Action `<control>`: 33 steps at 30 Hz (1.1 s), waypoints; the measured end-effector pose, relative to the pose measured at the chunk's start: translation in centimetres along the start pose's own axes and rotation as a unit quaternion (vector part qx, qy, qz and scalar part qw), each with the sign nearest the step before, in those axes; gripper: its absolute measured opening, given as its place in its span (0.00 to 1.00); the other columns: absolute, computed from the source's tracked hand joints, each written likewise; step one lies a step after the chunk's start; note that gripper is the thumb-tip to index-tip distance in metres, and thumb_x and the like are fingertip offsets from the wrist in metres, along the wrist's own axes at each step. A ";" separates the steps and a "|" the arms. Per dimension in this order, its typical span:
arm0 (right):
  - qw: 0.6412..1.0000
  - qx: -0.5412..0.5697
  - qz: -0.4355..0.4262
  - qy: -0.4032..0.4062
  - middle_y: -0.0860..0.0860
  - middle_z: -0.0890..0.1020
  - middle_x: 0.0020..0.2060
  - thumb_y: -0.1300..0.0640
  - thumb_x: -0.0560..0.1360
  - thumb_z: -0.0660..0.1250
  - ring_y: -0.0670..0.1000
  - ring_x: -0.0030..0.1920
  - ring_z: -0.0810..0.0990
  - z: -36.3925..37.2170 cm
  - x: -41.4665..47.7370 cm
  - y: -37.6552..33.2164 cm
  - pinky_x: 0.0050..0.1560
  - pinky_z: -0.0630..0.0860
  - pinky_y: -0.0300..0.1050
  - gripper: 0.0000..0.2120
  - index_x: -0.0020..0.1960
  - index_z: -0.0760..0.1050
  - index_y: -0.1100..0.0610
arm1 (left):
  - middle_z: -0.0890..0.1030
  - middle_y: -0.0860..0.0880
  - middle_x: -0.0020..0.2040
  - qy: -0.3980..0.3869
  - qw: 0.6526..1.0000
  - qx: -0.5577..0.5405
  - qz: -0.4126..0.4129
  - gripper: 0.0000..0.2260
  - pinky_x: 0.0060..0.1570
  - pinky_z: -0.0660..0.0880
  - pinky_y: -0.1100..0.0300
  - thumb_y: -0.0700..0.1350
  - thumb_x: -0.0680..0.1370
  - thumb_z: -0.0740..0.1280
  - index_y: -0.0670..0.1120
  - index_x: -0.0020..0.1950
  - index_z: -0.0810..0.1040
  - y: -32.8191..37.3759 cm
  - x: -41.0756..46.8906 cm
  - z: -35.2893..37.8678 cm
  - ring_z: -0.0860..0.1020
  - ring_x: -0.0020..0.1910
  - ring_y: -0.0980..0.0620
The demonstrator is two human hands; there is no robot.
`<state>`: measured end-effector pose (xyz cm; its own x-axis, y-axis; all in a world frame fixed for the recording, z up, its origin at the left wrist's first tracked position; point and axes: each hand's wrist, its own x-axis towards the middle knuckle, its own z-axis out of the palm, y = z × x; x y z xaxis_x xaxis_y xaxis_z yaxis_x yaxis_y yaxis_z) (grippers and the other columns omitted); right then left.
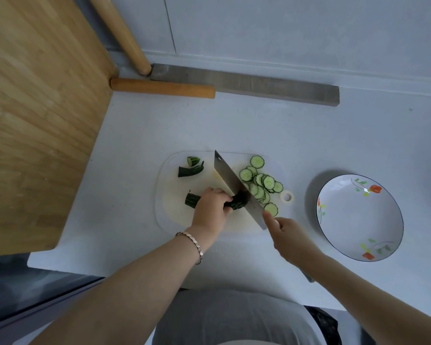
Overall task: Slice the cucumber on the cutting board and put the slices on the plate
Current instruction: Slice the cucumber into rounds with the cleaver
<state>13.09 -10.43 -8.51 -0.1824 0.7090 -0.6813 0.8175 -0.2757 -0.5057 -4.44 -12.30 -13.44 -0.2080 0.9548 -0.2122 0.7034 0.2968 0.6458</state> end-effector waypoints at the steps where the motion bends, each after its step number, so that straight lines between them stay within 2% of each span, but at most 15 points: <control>1: 1.000 -0.008 -0.011 0.015 0.53 0.66 0.28 0.40 0.78 0.53 0.52 0.30 0.63 0.6 0.2 0.1 0.34 0.62 0.45 0.24 0.32 0.58 0.56 | 0.81 0.43 0.50 0.002 1.000 0.002 0.003 0.10 0.49 0.66 0.61 0.37 0.72 0.69 0.39 0.53 0.80 0.0 0.0 0.0 0.73 0.53 0.45; 3: 0.999 0.000 -0.022 0.036 0.53 0.65 0.28 0.41 0.78 0.52 0.52 0.31 0.63 1.6 0.4 0.5 0.34 0.61 0.46 0.23 0.32 0.58 0.57 | 0.81 0.43 0.49 0.005 1.000 0.005 0.013 0.09 0.48 0.67 0.60 0.37 0.72 0.69 0.40 0.51 0.80 0.0 -0.2 -0.1 0.73 0.52 0.45; 5: 0.998 0.054 -0.002 0.028 0.54 0.66 0.28 0.40 0.78 0.53 0.53 0.31 0.64 1.8 0.8 0.5 0.35 0.63 0.45 0.23 0.34 0.61 0.57 | 0.81 0.43 0.46 0.019 1.000 0.003 0.025 0.08 0.48 0.71 0.57 0.38 0.71 0.70 0.40 0.49 0.80 -0.1 -0.4 -0.3 0.75 0.49 0.45; 7: 0.993 0.115 0.028 0.008 0.53 0.67 0.27 0.38 0.77 0.53 0.51 0.28 0.64 1.2 0.9 0.3 0.31 0.64 0.42 0.23 0.36 0.64 0.57 | 0.82 0.43 0.45 0.030 0.999 -0.006 0.032 0.08 0.49 0.74 0.53 0.37 0.70 0.71 0.40 0.48 0.81 -0.3 -0.5 -0.4 0.76 0.47 0.45; 9: 0.987 0.158 0.042 -0.013 0.52 0.65 0.25 0.38 0.77 0.54 0.50 0.25 0.61 0.3 0.8 0.0 0.26 0.60 0.39 0.23 0.37 0.63 0.57 | 0.83 0.43 0.44 0.025 0.999 -0.017 0.034 0.08 0.49 0.75 0.51 0.36 0.70 0.71 0.40 0.48 0.81 -0.3 -0.5 -0.4 0.77 0.46 0.45; 11: 0.985 0.167 0.035 -0.030 0.51 0.63 0.25 0.38 0.77 0.54 0.49 0.24 0.59 -0.4 0.5 -0.3 0.26 0.58 0.38 0.22 0.37 0.62 0.57 | 0.83 0.42 0.44 0.026 0.999 -0.022 0.030 0.08 0.49 0.75 0.51 0.35 0.69 0.71 0.39 0.48 0.81 -0.2 -0.4 -0.4 0.78 0.45 0.44; 16: 0.993 0.113 0.002 -0.024 0.50 0.66 0.23 0.38 0.77 0.53 0.50 0.24 0.62 -0.8 -0.1 -0.7 0.28 0.62 0.40 0.23 0.35 0.63 0.57 | 0.83 0.40 0.46 0.022 0.999 -0.013 0.032 0.09 0.50 0.74 0.52 0.35 0.69 0.71 0.38 0.49 0.81 -0.1 -0.3 -0.4 0.77 0.47 0.43; 20: 0.998 0.053 -0.021 -0.010 0.55 0.65 0.29 0.38 0.77 0.52 0.52 0.30 0.63 -0.7 -0.1 -0.7 0.36 0.63 0.46 0.23 0.36 0.63 0.57 | 0.83 0.41 0.46 0.021 0.999 -0.005 0.028 0.09 0.51 0.73 0.52 0.36 0.70 0.70 0.38 0.50 0.81 -0.1 -0.4 -0.3 0.76 0.48 0.43; 27: 1.000 0.024 -0.003 -0.016 0.53 0.64 0.27 0.38 0.77 0.53 0.51 0.27 0.61 -0.7 -0.3 0.3 0.31 0.59 0.43 0.23 0.33 0.58 0.55 | 0.83 0.40 0.47 0.012 1.000 -0.007 0.015 0.09 0.50 0.72 0.54 0.36 0.70 0.70 0.38 0.50 0.81 0.0 -0.2 -0.3 0.76 0.49 0.43; 33: 1.000 0.017 -0.004 0.003 0.54 0.66 0.29 0.40 0.78 0.52 0.52 0.30 0.62 1.2 0.5 1.0 0.34 0.62 0.44 0.23 0.35 0.61 0.57 | 0.82 0.40 0.46 0.012 1.000 -0.003 0.015 0.09 0.49 0.72 0.54 0.35 0.70 0.70 0.38 0.50 0.81 0.0 -0.2 -0.2 0.76 0.48 0.43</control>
<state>13.18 -11.09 -9.97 -0.1849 0.7157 -0.6735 0.7970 -0.2918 -0.5289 -4.57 -12.53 -13.26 -0.2032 0.9636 -0.1739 0.7060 0.2672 0.6559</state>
